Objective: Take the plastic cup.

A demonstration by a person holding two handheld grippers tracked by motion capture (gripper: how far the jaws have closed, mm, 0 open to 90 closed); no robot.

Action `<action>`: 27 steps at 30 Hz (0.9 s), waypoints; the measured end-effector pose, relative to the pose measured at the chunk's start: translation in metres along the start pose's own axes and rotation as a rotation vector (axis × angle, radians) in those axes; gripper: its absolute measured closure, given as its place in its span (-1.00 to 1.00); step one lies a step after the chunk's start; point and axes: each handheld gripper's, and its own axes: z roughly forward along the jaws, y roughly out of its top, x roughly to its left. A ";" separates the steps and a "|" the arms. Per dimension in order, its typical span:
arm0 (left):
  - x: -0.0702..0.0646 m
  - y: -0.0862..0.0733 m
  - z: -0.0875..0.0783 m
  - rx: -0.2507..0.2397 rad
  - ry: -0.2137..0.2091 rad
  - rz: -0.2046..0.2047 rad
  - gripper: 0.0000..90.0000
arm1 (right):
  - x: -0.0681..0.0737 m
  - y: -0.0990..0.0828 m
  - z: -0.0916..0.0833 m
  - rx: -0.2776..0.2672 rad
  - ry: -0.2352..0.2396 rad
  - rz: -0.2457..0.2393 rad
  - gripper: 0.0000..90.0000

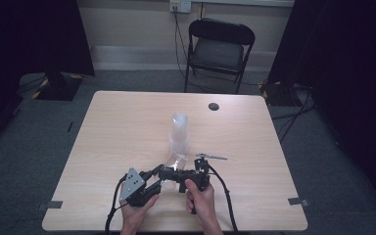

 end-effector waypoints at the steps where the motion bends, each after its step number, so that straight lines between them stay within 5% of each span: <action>1: 0.000 0.000 -0.001 -0.006 0.007 0.003 0.60 | 0.000 0.000 0.000 -0.001 0.002 -0.001 -0.16; 15: 0.003 -0.001 -0.007 -0.004 -0.005 -0.003 0.78 | 0.001 -0.001 0.001 -0.029 -0.077 -0.067 -0.60; 27: -0.002 -0.003 -0.004 0.009 -0.062 0.004 0.90 | -0.002 0.001 -0.009 -0.080 -0.118 -0.109 -0.69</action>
